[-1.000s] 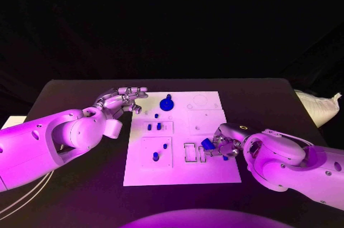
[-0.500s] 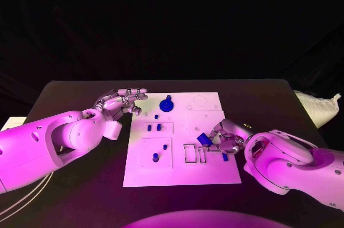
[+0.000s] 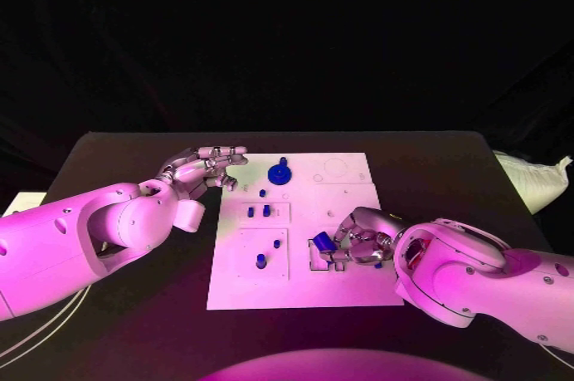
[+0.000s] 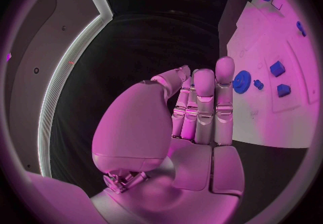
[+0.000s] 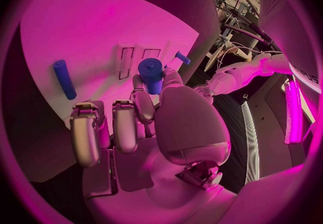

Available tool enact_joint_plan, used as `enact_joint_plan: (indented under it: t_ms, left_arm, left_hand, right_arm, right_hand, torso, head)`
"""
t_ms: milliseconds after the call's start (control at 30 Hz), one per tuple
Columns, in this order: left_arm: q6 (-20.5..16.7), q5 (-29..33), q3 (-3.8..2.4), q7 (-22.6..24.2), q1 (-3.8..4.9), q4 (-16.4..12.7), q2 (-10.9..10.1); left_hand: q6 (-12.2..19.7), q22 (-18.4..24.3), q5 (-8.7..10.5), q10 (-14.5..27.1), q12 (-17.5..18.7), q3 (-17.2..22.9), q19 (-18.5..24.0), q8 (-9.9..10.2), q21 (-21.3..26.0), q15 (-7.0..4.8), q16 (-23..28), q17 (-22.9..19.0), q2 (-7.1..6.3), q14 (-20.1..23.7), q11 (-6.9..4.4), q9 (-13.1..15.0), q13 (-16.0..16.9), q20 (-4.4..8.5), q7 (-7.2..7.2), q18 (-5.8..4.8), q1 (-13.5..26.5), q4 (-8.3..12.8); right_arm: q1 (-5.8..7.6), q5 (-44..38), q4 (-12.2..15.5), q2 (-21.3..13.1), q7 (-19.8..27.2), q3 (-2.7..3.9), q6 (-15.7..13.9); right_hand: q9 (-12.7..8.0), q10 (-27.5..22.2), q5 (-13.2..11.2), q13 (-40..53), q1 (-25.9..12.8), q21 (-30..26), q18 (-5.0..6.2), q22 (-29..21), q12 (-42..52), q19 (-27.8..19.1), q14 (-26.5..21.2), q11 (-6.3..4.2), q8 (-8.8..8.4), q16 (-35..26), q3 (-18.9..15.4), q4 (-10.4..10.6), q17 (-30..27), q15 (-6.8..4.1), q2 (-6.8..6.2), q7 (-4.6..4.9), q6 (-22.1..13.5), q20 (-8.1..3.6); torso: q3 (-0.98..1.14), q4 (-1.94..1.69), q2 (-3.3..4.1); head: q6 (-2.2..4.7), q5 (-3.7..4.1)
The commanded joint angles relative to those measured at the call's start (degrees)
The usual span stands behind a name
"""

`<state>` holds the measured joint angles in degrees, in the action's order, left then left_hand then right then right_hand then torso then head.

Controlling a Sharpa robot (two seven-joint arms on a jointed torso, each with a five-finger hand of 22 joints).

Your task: Assemble the parts on the task board

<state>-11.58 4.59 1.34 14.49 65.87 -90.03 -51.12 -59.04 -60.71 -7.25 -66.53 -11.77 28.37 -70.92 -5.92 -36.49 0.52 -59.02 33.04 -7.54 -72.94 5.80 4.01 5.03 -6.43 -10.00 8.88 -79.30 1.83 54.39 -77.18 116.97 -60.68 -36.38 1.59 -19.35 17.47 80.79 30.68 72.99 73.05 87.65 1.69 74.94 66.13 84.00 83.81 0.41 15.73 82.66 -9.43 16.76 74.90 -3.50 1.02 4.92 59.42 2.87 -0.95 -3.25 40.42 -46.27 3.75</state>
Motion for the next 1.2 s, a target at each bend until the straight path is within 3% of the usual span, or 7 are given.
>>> enact_joint_plan:
  t_ms: [33, 333, 500, 667, 833, 1033, 1200]
  left_arm:
    - [1.1, -0.2, -0.03, 0.3, -0.01, -0.1, 0.1]
    - [1.1, -0.2, -0.03, 0.2, -0.02, -0.1, 0.1]
    - [1.1, -0.2, -0.03, 0.2, -0.02, -0.1, 0.1]
    - [1.1, -0.2, -0.03, 0.2, -0.02, -0.1, 0.1]
    - [1.1, -0.2, -0.03, 0.2, -0.02, -0.1, 0.1]
    - [1.1, -0.2, -0.03, 0.1, -0.02, -0.1, 0.0]
    - [1.1, -0.2, -0.03, 0.1, -0.02, -0.1, 0.0]
  left_hand:
    - [0.1, 0.0, 0.06, 0.4, -0.2, -0.3, 0.5, -0.3, 0.2, 0.14, 0.4, -0.1, 0.56, 0.4, -0.13, -0.1, 0.1, 0.06, -0.3, 0.99, 0.1, -0.1]
    - [0.2, 0.1, 0.07, 0.5, -0.2, -0.4, 0.5, -0.3, 0.2, 0.15, 0.4, -0.1, 0.57, 0.4, -0.12, -0.1, 0.1, 0.06, -0.3, 0.99, 0.1, -0.1]
    - [0.2, 0.1, 0.07, 0.5, -0.2, -0.4, 0.5, -0.3, 0.2, 0.15, 0.4, -0.1, 0.57, 0.4, -0.12, -0.1, 0.1, 0.06, -0.3, 0.99, 0.1, -0.1]
    - [0.2, 0.1, 0.07, 0.5, -0.2, -0.4, 0.5, -0.3, 0.2, 0.15, 0.4, -0.1, 0.57, 0.4, -0.12, -0.1, 0.1, 0.06, -0.3, 0.99, 0.1, -0.1]
    - [0.2, 0.1, 0.08, 0.6, -0.3, -0.4, 0.5, -0.3, 0.3, 0.16, 0.3, -0.1, 0.55, 0.4, -0.09, -0.1, 0.1, 0.05, -0.34, 0.99, 0.2, -0.1]
    - [0.2, 0.1, 0.08, 0.6, -0.3, -0.4, 0.5, -0.3, 0.3, 0.16, 0.3, -0.1, 0.55, 0.4, -0.09, -0.1, 0.1, 0.05, -0.34, 0.99, 0.2, -0.1]
    - [0.2, 0.1, 0.08, 0.6, -0.3, -0.4, 0.5, -0.3, 0.3, 0.16, 0.3, -0.1, 0.55, 0.4, -0.09, -0.1, 0.1, 0.05, -0.34, 0.99, 0.2, -0.1]
  right_arm:
    - [-0.08, 1.5, -0.5, 0.6, -1.4, -0.04, 4.9]
    - [-0.12, -1.0, -1.8, 1.9, -3.1, -0.06, 4.7]
    - [-0.12, -1.6, -1.9, 2.3, -3.2, -0.07, 4.9]
    - [-0.12, -2.2, -2.0, 2.5, -3.2, -0.07, 4.5]
    - [-0.13, -3.0, -2.0, 2.6, -3.1, -0.07, 4.1]
    - [-0.13, -4.2, -2.1, 2.5, -3.1, -0.07, 3.9]
    - [-0.13, -4.8, -2.1, 2.5, -2.9, -0.07, 4.7]
  right_hand:
    - [0.3, 0.4, -0.3, -0.1, -0.9, 0.2, -0.82, 12.2, -0.2, 4.0, 3.8, -0.58, 0.48, -0.1, -0.4, 0.0, 1.9, -0.4, 0.46, -0.64, 1.1, -0.36]
    - [0.7, 0.6, -1.3, 0.0, -2.4, 0.1, -0.81, 12.1, -0.4, 3.9, 3.9, -0.79, 0.52, 0.0, -1.2, 0.0, 1.9, -0.59, 0.92, -0.89, 1.6, -0.51]
    - [1.2, 0.7, -5.1, 0.1, -4.4, 0.1, -0.81, 12.1, -0.7, 3.9, 3.9, -0.88, 0.43, 0.0, -2.6, 0.0, 1.9, -0.68, 1.11, -1.02, 1.9, -0.62]
    - [1.9, 0.7, -16.6, 0.1, -8.6, 0.1, -0.79, 12.1, -1.4, 3.9, 3.8, -0.9, 0.29, -0.2, -5.6, -0.2, 1.7, -0.71, 0.47, -1.06, 2.0, -0.72]
    - [2.6, 0.2, -26.5, -0.8, -13.1, 0.0, -0.77, 12.0, -3.4, 3.9, 3.8, -0.8, 0.06, -0.4, -5.6, 0.1, 1.4, -0.62, -2.15, -0.97, 1.9, -0.62]
    - [3.1, 0.2, -26.4, -0.9, -13.5, 0.0, -0.78, 12.1, -4.0, 3.9, 3.8, -0.8, -0.02, -0.4, -3.3, 0.0, 1.4, -0.62, -3.2, -0.98, 1.9, -0.6]
    - [3.7, 0.3, -22.7, -0.8, -3.9, 0.1, -0.82, 12.2, -4.3, 4.0, 3.8, -0.91, -0.1, -0.4, -0.2, -3.2, 1.4, -0.75, -1.29, -1.09, 1.9, -0.7]
  torso:
    - [0.02, 0.02, -0.01]
    - [0.07, -0.12, -0.02]
    - [0.08, -0.12, -0.01]
    - [0.07, -0.01, -0.04]
    - [0.11, -0.06, -0.05]
    - [0.11, -0.1, -0.04]
    - [0.12, -0.13, -0.05]
  head:
    - [0.01, -0.04]
    - [0.0, -0.21]
    - [-0.07, -0.34]
    - [-0.09, -0.39]
    - [-0.14, -0.35]
    - [-0.1, -0.3]
    - [-0.15, -0.28]
